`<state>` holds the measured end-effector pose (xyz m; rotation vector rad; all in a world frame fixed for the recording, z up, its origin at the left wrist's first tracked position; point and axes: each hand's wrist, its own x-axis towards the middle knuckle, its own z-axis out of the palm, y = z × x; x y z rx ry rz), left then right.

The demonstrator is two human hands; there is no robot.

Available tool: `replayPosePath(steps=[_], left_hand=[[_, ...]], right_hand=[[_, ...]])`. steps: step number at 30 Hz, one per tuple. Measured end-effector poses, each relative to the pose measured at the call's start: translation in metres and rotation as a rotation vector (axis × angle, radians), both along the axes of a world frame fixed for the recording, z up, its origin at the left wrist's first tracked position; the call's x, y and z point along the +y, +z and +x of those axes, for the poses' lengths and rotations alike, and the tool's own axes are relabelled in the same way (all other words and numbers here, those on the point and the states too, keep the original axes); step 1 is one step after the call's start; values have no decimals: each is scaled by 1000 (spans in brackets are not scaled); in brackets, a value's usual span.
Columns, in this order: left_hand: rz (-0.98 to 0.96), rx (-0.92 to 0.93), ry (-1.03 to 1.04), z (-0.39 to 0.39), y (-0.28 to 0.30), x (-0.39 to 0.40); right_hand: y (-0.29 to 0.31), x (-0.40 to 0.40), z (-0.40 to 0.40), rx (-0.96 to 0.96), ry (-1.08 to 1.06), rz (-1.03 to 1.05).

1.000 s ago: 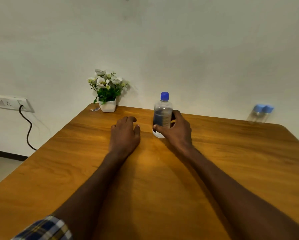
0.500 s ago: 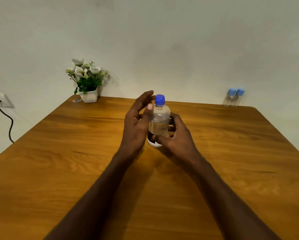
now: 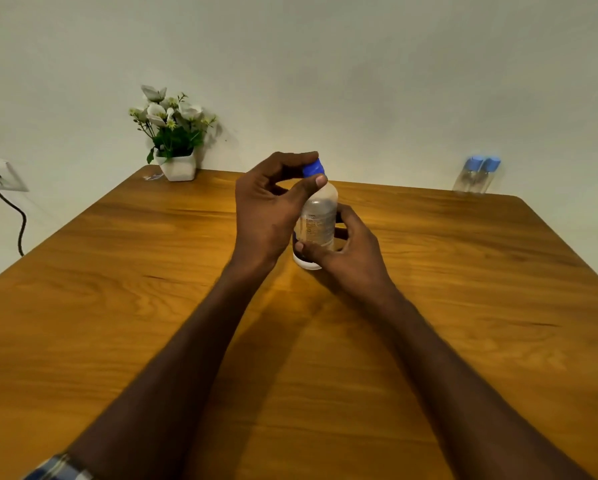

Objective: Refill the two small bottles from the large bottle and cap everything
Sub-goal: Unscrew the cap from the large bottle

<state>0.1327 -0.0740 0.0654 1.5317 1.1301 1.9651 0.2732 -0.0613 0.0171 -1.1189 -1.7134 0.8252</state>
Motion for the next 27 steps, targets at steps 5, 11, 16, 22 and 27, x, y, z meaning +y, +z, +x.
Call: replayPosePath(steps=[5,11,16,22,27], left_hand=[[41,-85,23,-7,-1,3],[-68,-241,-30,-11,-7,8],[-239,-119,-48,-35,-27,10],[-424,-34,119,-49,-47,-14],[-450,283,253,-56,-54,-23]], right_hand=[[3,-3,-4,-2,-9,2],[1,-2,-4,8,16,13],[0,-2,-2,3,16,38],[1,-5,-2,-6,7,45],[3,-7,-2,-7,9,51]])
